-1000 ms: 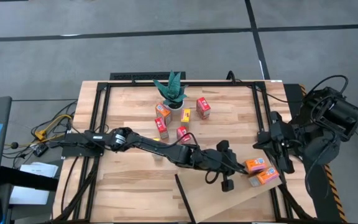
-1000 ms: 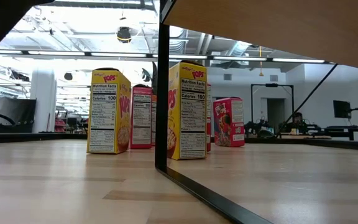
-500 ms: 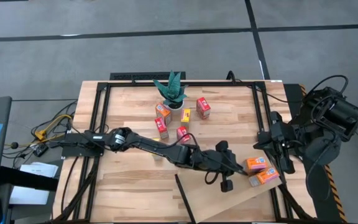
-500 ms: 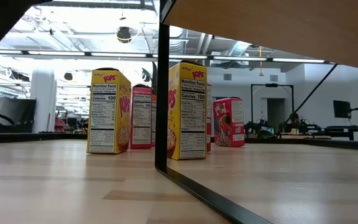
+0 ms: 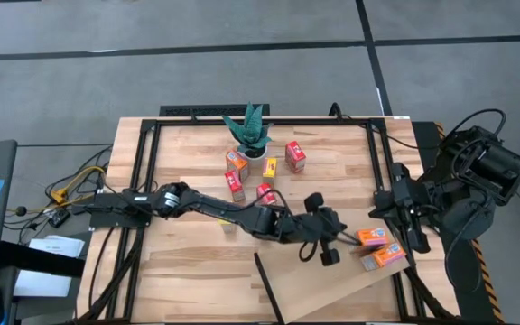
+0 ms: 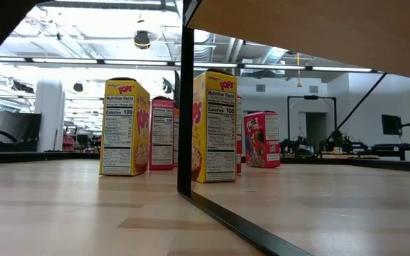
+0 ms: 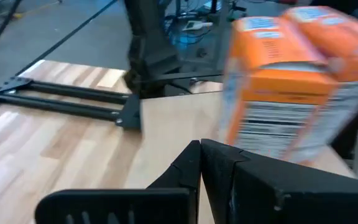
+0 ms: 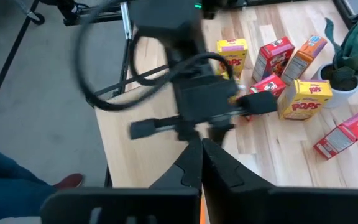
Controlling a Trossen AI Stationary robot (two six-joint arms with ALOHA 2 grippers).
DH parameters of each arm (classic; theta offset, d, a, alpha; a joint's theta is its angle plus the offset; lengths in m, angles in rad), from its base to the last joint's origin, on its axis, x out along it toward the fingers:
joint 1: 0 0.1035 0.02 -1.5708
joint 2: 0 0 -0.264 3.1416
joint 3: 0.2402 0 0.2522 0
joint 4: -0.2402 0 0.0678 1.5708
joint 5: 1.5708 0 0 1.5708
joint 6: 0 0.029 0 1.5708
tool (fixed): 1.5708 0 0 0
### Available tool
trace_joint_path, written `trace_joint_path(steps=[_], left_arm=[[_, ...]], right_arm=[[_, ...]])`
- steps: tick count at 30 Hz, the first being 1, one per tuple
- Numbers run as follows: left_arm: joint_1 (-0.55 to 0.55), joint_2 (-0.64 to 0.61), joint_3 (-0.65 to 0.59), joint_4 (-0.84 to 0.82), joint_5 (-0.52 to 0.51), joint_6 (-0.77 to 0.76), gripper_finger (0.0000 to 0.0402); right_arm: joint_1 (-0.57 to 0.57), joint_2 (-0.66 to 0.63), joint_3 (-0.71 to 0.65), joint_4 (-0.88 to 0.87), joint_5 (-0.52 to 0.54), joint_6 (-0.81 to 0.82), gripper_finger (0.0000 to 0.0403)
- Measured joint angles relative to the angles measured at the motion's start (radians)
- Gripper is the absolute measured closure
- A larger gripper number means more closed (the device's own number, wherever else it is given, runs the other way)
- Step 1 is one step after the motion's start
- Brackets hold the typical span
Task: Stack cereal on shelf
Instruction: Put the bottom orange cereal box on the shelf aligned with the other orange cereal box
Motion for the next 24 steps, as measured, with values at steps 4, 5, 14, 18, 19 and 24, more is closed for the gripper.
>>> trace_joint_path(steps=[4,5,14,18,19,24], left_arm=[[0.017,0.000,0.000,0.041,0.005,0.004,0.0401],[0.018,0.000,0.000,0.042,0.013,0.002,0.0401],[0.022,0.000,0.000,0.072,0.082,-0.020,0.0401],[0.022,0.022,0.002,0.116,0.096,-0.035,0.0401],[0.022,0.027,-0.002,0.114,0.112,-0.036,0.0401],[0.020,0.046,-0.001,0.139,0.139,-0.060,0.0401]], right_arm=[[0.000,0.000,0.000,0.000,0.000,0.001,0.0371],[0.000,0.000,0.000,0.000,0.000,0.001,0.0372],[-0.001,0.000,0.000,0.000,-0.001,-0.012,0.0386],[-0.001,0.000,0.000,0.000,-0.001,-0.012,0.0377],[-0.001,0.000,0.000,-0.001,-0.001,-0.012,0.0373],[0.000,0.000,0.000,0.000,-0.002,-0.011,0.0370]])
